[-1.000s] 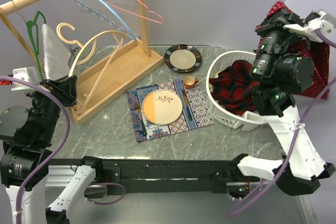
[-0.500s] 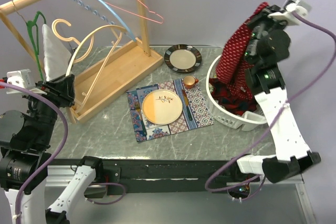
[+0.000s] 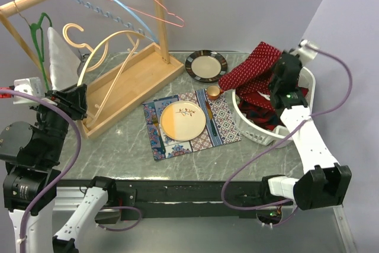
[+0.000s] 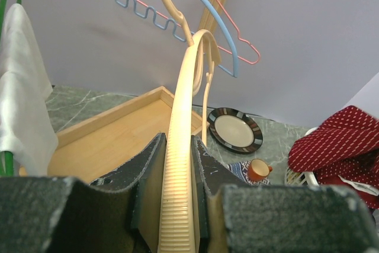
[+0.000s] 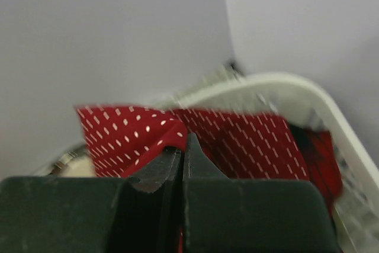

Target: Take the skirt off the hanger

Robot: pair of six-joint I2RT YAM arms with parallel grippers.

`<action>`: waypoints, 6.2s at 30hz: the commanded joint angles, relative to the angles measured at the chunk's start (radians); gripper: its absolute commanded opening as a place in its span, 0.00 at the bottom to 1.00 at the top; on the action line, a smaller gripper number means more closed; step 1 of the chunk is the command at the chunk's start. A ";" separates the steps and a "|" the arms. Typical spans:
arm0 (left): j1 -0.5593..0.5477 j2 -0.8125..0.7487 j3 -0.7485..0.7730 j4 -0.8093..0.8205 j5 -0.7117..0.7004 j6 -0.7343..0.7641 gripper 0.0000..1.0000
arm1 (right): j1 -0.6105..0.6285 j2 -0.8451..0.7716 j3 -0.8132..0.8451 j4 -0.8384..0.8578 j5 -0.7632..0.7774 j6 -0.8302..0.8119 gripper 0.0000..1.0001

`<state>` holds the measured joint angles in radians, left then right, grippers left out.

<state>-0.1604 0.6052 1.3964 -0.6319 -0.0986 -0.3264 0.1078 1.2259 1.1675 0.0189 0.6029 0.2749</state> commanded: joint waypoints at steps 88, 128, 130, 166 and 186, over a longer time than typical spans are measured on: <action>0.004 0.146 -0.007 0.143 -0.114 0.026 0.01 | -0.091 0.290 -0.158 -0.274 -0.523 0.290 0.37; -0.001 0.461 0.178 0.320 -0.578 0.316 0.01 | 0.151 -0.167 0.092 -0.442 -0.316 0.214 1.00; -0.001 0.459 0.171 0.340 -0.564 0.349 0.01 | 0.161 -0.172 0.100 -0.439 -0.308 0.214 1.00; -0.016 0.383 0.182 0.282 -0.412 0.371 0.01 | 0.201 -0.250 -0.098 -0.271 -0.342 0.218 1.00; -0.034 0.533 0.236 0.345 -0.563 0.484 0.01 | 0.201 -0.292 -0.150 -0.197 -0.471 0.224 1.00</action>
<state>-0.1799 1.0977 1.5951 -0.3027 -0.6064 0.1284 0.3035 0.9565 1.0325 -0.2451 0.1810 0.4866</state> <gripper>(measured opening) 0.255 0.998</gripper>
